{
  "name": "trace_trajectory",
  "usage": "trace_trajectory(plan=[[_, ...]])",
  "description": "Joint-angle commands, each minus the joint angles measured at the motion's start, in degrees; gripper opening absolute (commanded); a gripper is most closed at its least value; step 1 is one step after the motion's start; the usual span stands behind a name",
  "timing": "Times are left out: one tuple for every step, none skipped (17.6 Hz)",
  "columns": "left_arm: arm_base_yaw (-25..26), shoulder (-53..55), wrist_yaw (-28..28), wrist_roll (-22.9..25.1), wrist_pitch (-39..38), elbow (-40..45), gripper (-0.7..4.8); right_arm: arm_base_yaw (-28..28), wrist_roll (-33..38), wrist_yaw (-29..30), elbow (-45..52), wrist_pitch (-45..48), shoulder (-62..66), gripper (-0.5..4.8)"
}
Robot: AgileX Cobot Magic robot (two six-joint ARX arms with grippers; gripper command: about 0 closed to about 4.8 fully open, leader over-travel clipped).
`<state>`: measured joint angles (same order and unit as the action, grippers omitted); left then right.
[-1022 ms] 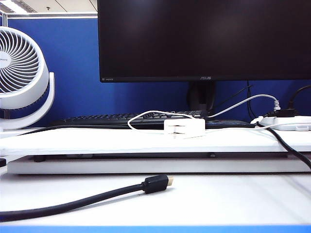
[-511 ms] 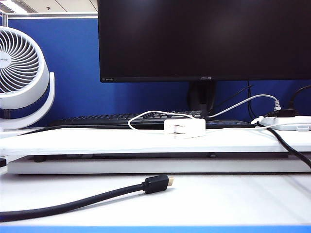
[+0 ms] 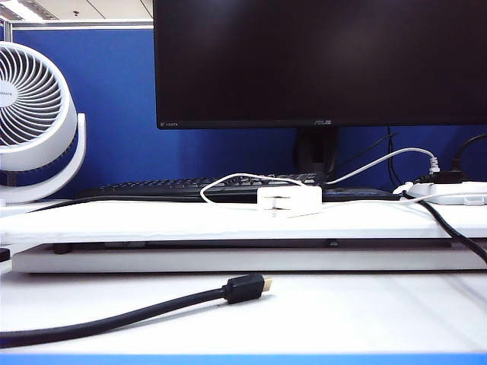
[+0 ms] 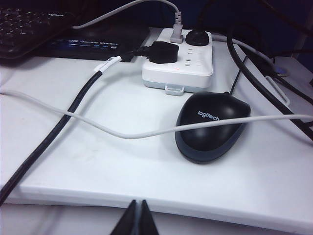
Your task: Pick up the Type-C charging cable and the charging base, insert one end of the Type-C charger into the corresponding slot on the base, and finally place the plugged-in charger back on the table.
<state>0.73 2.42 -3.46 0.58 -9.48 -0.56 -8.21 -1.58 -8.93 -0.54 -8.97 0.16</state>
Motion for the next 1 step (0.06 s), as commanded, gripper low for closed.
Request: trace_trajectory(plan=[[0.1, 0.0, -0.2, 0.0, -0.7, 0.0, -0.04, 0.0, 0.0, 0.0, 0.4, 0.5, -0.1, -0.05]])
